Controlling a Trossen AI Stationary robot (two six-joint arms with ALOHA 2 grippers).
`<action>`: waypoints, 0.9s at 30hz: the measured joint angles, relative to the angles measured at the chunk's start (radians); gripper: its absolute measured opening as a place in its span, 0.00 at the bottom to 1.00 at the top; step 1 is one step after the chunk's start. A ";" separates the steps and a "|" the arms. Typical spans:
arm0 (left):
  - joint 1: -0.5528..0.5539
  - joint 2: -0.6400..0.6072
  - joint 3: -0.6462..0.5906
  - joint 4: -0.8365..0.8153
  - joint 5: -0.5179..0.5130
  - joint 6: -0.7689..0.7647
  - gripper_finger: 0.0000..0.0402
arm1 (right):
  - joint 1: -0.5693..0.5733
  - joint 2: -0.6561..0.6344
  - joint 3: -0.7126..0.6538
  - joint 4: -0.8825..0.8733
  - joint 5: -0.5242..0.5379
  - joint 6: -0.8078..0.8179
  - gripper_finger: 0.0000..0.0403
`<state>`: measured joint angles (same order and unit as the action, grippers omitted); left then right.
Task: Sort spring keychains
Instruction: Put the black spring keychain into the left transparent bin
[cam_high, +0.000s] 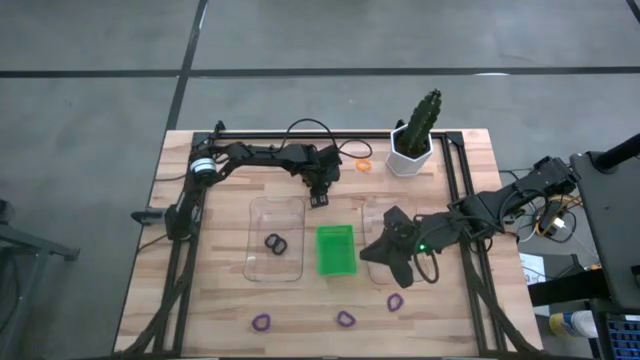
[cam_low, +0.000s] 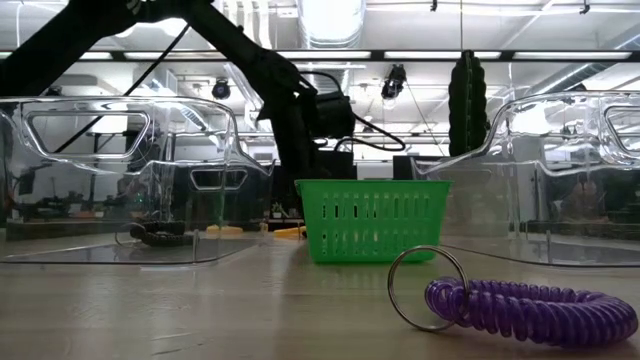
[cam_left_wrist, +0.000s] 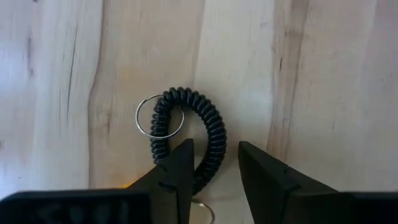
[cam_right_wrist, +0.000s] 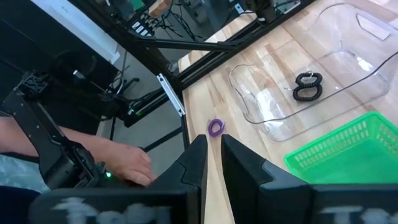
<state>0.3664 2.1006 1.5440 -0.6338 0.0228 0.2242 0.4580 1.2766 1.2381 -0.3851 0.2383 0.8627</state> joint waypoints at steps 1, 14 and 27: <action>0.003 0.000 0.000 0.000 0.010 -0.002 0.29 | 0.000 0.000 0.000 0.000 0.001 0.001 0.11; 0.016 0.020 0.028 -0.028 0.087 -0.079 0.03 | 0.000 0.000 0.000 0.011 0.001 0.008 0.11; 0.008 -0.027 0.259 -0.277 0.112 -0.108 0.00 | 0.000 0.000 0.000 0.010 0.008 0.004 0.11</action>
<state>0.3745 2.0733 1.8033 -0.9107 0.1352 0.1161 0.4580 1.2766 1.2377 -0.3752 0.2462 0.8669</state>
